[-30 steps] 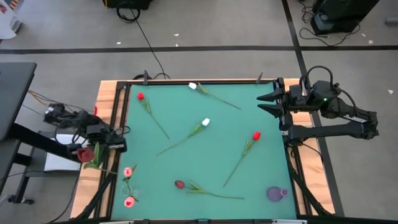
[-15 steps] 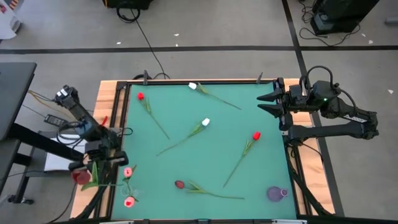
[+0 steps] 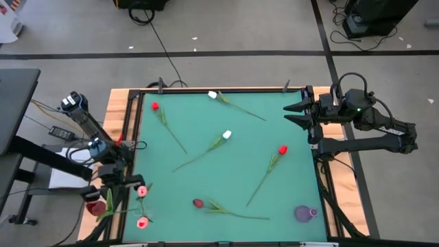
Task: Sort flowers into vase by color
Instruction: Put the top dark red flower into the transparent vase, then put the dark red flower into the transparent vase
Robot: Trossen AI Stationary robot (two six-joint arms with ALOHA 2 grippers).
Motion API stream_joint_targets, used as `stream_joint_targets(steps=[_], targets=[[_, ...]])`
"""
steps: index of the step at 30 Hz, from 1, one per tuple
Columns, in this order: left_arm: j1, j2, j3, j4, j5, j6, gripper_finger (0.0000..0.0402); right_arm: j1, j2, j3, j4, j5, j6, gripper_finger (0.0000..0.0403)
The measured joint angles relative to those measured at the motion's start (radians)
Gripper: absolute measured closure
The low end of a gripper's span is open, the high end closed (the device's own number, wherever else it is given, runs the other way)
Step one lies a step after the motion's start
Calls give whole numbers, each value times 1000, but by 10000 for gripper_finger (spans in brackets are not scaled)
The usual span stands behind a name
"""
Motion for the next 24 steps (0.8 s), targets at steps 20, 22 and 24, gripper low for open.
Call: stream_joint_targets(steps=[20,22,24], targets=[[3,2,-6,-9,-20,-31,200,0,0,0,0,0,0,266],[3,1,-3,-14,-19,-31,190,0,0,0,0,0,0,266],[3,-10,14,-63,-15,-31,183,0,0,0,0,0,0,266]])
